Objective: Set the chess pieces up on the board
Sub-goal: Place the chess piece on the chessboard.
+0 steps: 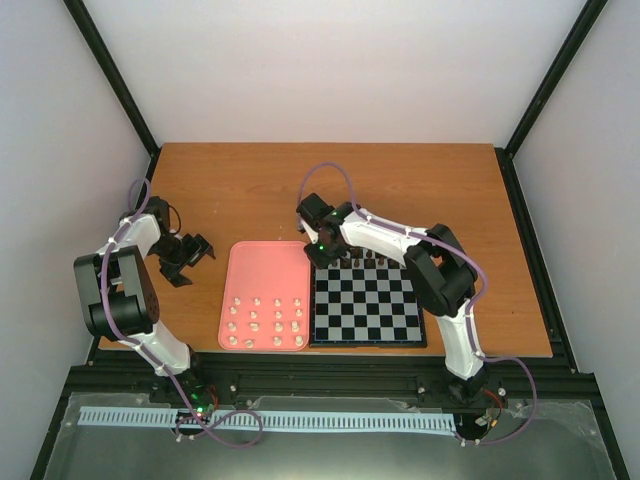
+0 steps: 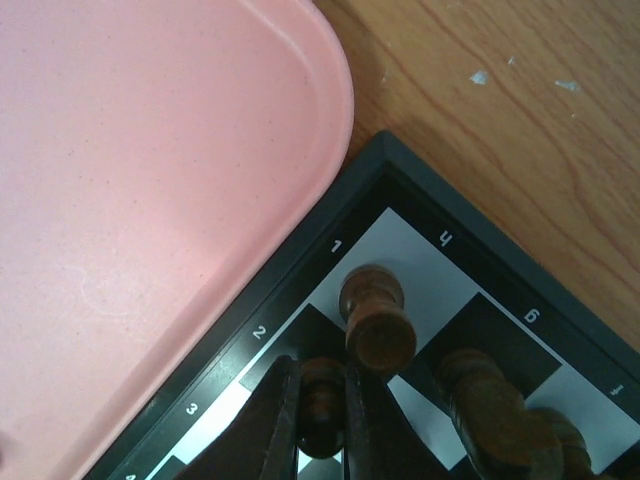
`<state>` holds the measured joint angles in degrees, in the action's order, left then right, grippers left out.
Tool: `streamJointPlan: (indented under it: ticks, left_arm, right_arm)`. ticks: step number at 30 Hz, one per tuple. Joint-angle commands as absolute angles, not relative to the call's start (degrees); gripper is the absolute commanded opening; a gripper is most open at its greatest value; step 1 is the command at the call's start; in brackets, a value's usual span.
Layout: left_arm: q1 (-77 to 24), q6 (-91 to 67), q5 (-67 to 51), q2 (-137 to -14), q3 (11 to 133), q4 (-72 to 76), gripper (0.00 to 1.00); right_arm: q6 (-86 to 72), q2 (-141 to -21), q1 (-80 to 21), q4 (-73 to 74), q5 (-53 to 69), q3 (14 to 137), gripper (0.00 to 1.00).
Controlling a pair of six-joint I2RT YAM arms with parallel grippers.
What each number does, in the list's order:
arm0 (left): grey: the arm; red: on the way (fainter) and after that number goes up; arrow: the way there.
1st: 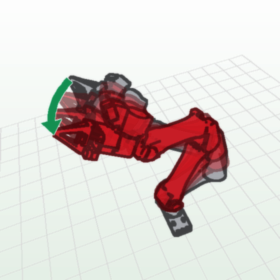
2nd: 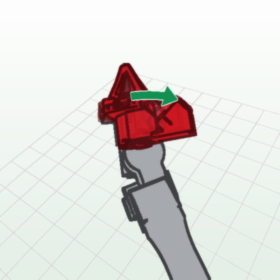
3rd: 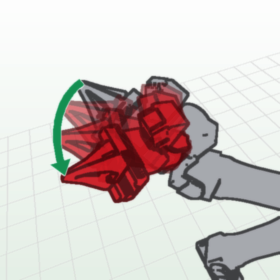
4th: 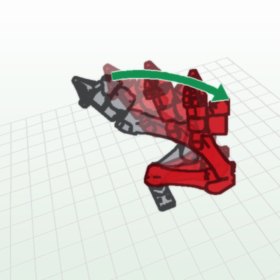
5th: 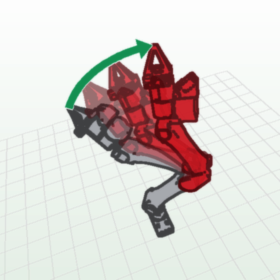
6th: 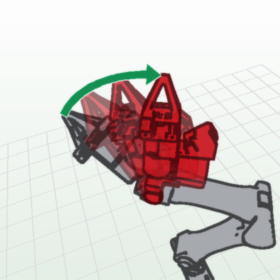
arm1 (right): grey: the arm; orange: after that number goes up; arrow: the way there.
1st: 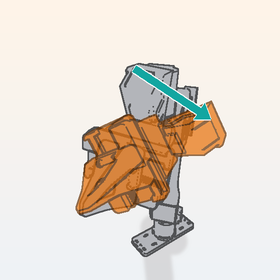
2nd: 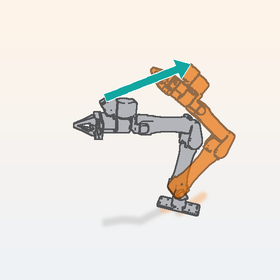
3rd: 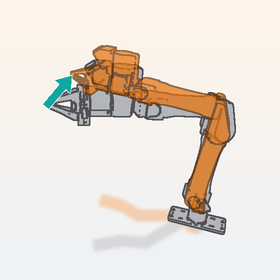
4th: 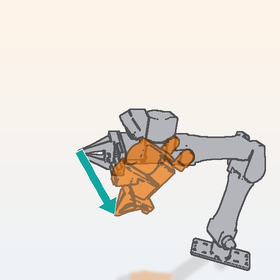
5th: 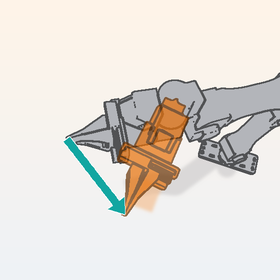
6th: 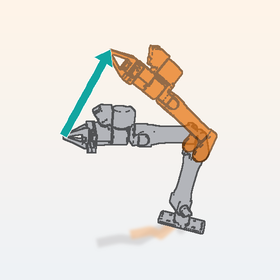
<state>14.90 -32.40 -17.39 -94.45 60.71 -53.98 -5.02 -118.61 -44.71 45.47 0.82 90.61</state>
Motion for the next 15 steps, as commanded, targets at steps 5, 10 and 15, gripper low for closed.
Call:
streamJointPlan:
  ticks: [5,10,15]
  left_arm:
    - [14.8,-31.2,-17.8,-95.1,61.7,-54.1,1.00]
    - [14.8,-31.2,-17.8,-95.2,61.6,-54.0,1.00]
    - [14.8,-31.3,-18.1,-95.6,61.7,-53.8,1.00]
  right_arm:
    - [-5.4,-120.3,-44.7,45.1,0.8,92.4,0.03]
    - [-5.4,-119.6,-44.7,45.1,1.6,91.1,0.04]
    - [-5.2,-119.4,-44.7,45.1,1.9,90.5,0.12]
